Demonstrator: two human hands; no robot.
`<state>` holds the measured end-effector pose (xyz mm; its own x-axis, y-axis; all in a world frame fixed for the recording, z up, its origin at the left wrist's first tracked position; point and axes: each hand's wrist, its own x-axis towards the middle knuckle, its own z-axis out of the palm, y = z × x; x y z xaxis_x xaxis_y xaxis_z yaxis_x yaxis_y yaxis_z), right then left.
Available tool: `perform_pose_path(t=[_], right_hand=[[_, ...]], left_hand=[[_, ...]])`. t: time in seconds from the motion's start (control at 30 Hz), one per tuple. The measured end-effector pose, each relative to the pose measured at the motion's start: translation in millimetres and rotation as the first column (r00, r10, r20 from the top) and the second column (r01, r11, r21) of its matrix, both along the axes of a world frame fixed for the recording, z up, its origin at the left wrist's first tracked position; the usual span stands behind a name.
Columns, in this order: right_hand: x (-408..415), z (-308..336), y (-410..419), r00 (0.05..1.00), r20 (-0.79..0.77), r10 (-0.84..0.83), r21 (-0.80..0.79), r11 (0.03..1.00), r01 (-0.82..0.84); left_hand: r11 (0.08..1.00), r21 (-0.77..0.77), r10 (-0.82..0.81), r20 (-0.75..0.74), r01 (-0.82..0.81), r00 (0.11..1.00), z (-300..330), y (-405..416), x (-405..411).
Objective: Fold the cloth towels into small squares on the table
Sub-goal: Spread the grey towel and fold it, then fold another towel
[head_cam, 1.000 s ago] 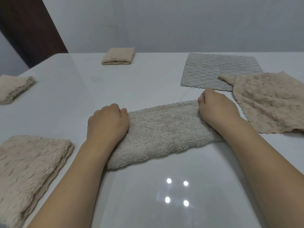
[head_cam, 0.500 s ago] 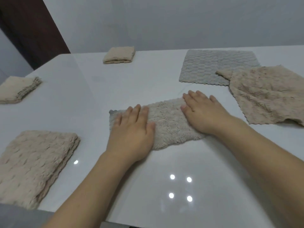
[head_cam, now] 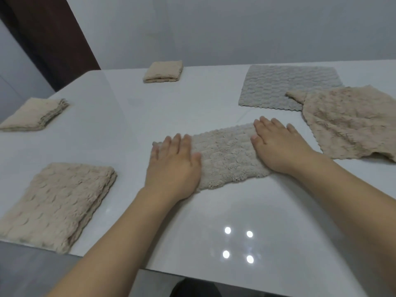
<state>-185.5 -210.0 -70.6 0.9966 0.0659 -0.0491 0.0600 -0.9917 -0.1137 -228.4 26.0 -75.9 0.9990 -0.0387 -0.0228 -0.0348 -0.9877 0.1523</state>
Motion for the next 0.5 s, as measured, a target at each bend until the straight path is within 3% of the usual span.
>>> perform_pose_path(t=[0.07, 0.13, 0.23, 0.5], right_hand=[[-2, 6, 2, 0.995, 0.097, -0.021, -0.025, 0.999, 0.024], [-9, 11, 15, 0.985, 0.165, 0.058, 0.039, 0.997, -0.065], [-14, 1, 30, 0.985, 0.077, 0.155, 0.080, 0.984, -0.161], [35, 19, -9, 0.994, 0.100, -0.033, 0.162, 0.987, 0.017]], left_hand=[[0.997, 0.031, 0.073, -0.011, -0.073, 0.997, 6, 9, 1], [0.998, 0.029, 0.062, 0.068, -0.064, 0.996, 9, -3, 3], [0.995, -0.057, -0.081, 0.097, 0.087, 0.992, 8, -26, 4], [0.978, -0.185, -0.069, 0.132, 0.093, 0.989, 22, -22, 42]])
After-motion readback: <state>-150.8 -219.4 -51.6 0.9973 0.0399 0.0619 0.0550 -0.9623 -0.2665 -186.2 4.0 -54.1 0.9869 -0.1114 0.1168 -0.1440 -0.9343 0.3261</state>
